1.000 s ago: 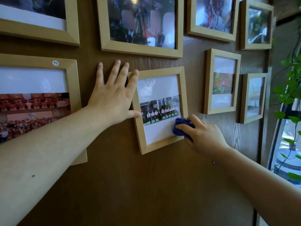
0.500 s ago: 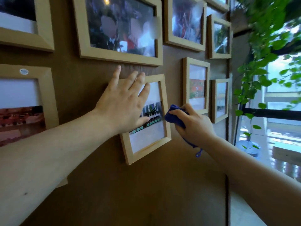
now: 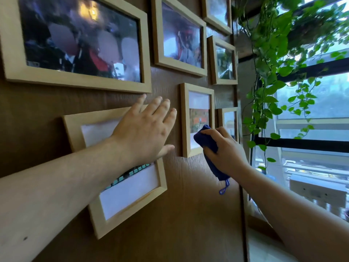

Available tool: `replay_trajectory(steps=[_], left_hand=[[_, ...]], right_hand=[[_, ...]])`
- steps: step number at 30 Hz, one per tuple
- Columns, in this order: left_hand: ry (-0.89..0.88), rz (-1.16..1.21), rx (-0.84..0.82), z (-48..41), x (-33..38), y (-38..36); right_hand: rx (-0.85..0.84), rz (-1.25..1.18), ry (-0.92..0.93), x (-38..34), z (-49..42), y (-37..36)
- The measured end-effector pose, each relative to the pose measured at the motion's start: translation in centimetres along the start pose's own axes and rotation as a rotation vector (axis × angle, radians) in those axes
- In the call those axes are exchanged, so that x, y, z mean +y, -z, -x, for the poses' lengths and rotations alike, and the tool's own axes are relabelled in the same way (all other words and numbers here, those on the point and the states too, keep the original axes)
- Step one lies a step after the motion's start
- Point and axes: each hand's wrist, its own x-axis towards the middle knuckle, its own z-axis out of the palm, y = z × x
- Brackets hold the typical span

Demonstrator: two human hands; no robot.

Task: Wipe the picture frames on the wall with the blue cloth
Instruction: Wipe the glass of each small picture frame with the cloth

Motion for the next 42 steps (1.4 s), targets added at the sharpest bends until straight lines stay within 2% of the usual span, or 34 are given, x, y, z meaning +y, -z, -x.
replay_trajectory(steps=[8,14,22,24,30,33,35,38,42], left_hand=[[0.067,-0.041,-0.048,-7.2,1.5,-2.8],[0.218,0.005,-0.057,-12.7,2.2,-4.3],[0.243,-0.043,-0.172,-15.8,2.2,-6.0],[0.245,-0.057,-0.175,-15.7,2.0,-5.7],[0.253,-0.081,-0.205,-15.7,2.2,-5.5],[0.255,-0.088,-0.218,-15.7,2.3,-5.4],[0.259,-0.087,-0.226,-15.8,2.4,-5.2],[0.266,-0.085,-0.235,-15.8,2.6,-5.1],[0.263,-0.092,-0.232,-15.8,2.6,-5.1]], right_hand=[[0.088,-0.149,0.025,5.1,-6.9,-0.7],[0.162,-0.34,0.063,5.5,-11.5,-2.1],[0.166,-0.313,0.217,4.1,-14.3,-4.3],[0.185,-0.245,0.236,4.9,-14.0,-4.1],[0.12,-0.136,0.036,10.6,-13.7,-4.2],[0.108,-0.137,0.017,10.8,-13.8,-4.4],[0.097,-0.196,0.1,9.2,-13.7,-4.4],[0.09,-0.196,0.326,6.3,-13.1,-4.6],[0.094,-0.142,0.342,7.1,-12.1,-4.9]])
